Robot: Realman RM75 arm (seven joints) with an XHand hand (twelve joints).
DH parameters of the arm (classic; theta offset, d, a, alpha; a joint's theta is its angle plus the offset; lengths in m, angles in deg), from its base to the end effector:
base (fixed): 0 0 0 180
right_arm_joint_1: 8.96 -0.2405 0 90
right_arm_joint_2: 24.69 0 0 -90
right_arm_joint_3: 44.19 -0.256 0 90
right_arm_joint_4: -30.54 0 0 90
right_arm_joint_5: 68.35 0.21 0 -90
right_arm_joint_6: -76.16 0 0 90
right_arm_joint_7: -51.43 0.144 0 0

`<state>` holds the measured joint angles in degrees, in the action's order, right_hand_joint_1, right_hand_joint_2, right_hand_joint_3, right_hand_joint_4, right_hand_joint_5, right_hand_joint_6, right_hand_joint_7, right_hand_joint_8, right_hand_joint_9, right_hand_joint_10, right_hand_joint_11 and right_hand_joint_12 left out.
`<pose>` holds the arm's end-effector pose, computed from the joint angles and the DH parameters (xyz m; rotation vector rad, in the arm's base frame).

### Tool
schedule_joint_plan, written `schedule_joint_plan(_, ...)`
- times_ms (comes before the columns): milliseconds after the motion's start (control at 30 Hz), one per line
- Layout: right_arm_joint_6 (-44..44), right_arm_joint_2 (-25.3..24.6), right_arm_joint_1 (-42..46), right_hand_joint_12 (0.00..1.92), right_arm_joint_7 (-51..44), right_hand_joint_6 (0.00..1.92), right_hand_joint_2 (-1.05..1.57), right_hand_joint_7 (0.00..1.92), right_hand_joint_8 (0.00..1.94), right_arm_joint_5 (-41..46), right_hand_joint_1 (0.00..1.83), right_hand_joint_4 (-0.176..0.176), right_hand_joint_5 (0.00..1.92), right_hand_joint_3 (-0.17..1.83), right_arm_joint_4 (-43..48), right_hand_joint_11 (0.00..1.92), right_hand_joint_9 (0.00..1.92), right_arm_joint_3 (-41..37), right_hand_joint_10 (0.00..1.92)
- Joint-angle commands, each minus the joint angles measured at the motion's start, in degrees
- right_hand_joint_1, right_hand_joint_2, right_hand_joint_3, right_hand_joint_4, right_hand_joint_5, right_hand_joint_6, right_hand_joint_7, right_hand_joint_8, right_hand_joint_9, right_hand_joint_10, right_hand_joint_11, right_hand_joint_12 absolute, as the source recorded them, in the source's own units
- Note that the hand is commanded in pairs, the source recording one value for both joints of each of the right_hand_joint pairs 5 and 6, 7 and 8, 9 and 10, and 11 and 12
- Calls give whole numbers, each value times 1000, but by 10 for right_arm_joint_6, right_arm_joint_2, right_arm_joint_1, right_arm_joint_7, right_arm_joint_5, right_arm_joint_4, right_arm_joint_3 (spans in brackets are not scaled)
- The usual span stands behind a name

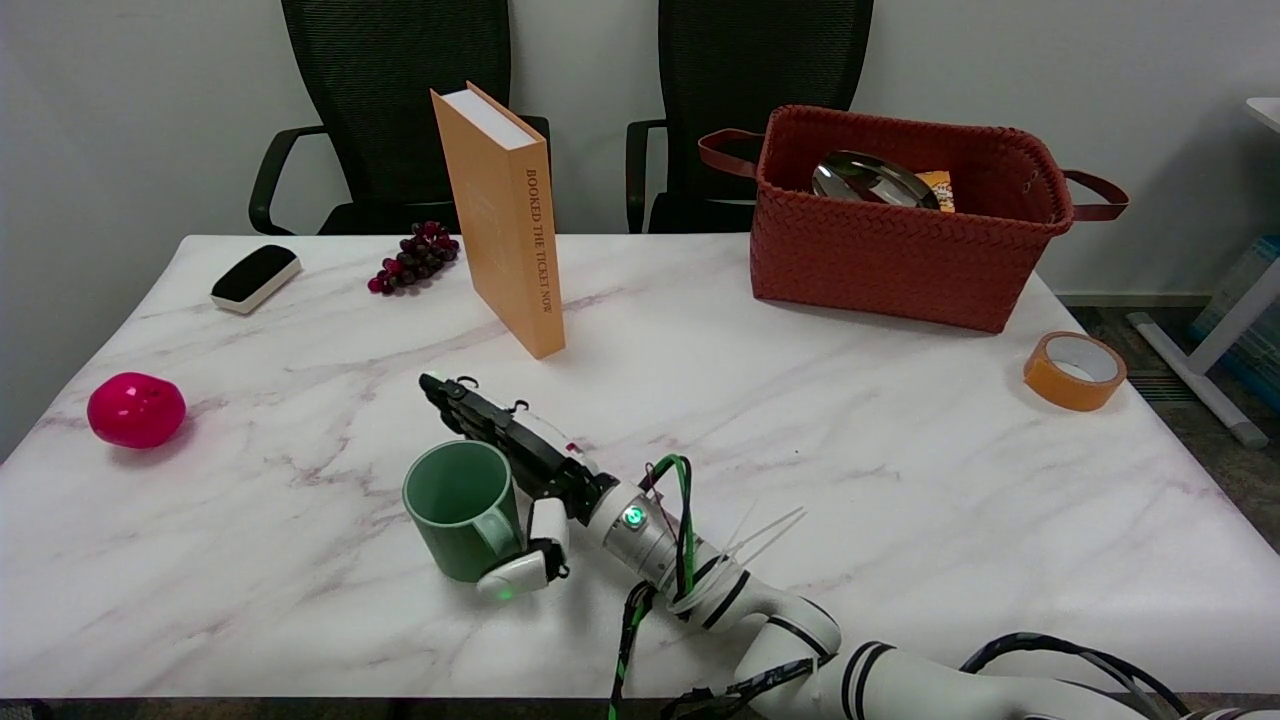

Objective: Pick up the green mug.

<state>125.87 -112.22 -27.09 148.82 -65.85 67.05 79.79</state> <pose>-0.3483 -0.3512 0.1132 1.7624 -1.5183 1.0329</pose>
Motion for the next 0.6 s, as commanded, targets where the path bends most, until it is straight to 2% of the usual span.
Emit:
schedule_joint_plan(33,7,-6,3,35,-17,27,-580,90,90,2,1433,0,27,1236,-3,35,13,-7,13)
schedule_joint_plan(600,74,-2,18,44,-44,0,-456,156,156,2,1462,0,0,1178,-29,44,18,-41,18)
